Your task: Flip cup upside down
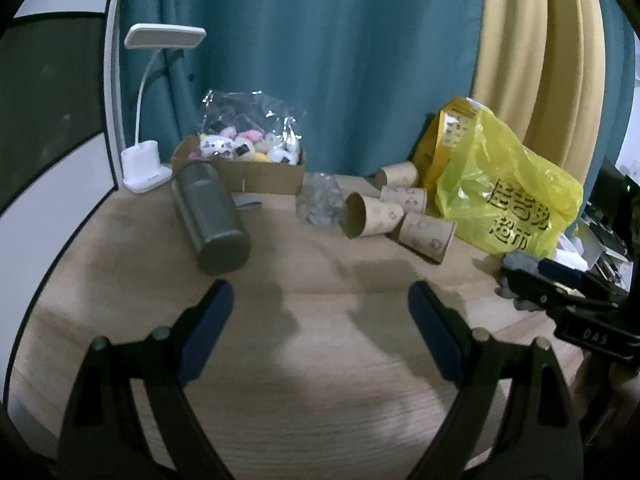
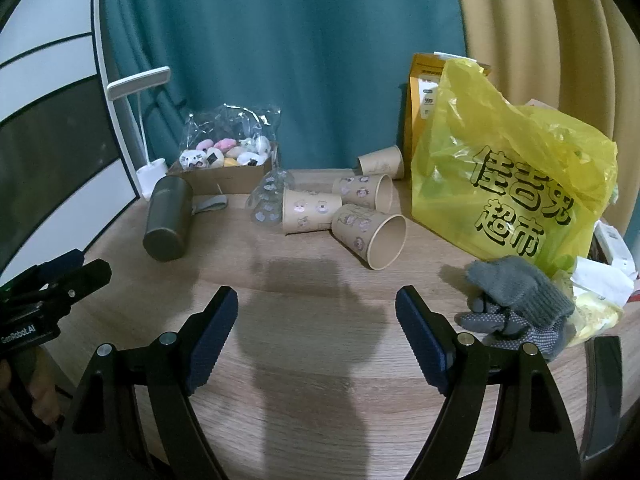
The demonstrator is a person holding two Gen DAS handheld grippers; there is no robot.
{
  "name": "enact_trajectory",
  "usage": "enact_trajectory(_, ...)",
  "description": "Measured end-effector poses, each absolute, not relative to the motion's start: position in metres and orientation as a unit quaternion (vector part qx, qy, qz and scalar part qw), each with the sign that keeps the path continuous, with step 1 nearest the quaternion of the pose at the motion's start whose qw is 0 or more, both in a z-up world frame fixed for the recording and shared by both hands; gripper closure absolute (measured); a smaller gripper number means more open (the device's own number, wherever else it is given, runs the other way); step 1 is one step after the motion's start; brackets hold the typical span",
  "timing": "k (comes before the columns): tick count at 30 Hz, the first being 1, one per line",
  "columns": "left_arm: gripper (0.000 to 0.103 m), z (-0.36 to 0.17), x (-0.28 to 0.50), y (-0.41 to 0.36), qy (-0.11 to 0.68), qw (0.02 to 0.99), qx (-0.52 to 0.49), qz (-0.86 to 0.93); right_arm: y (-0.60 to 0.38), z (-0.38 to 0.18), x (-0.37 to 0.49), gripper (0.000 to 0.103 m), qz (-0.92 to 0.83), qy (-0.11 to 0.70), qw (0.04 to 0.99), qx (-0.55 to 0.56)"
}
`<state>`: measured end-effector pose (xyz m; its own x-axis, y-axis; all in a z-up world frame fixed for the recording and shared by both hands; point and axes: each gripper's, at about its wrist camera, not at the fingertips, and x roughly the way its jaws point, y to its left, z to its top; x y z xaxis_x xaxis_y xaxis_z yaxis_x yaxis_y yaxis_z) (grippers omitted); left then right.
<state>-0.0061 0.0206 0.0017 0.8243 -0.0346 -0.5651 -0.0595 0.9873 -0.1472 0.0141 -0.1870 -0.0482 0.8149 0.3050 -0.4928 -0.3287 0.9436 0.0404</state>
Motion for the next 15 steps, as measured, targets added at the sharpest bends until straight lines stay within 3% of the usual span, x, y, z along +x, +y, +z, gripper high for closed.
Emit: enact_trajectory(15,0.013,-0.0011,-0.0059,0.0223,0.297,0.951,-0.085,0.005,-0.1860,-0.0490,0.0170,0.019,0.167,0.262,0.950,-0.022)
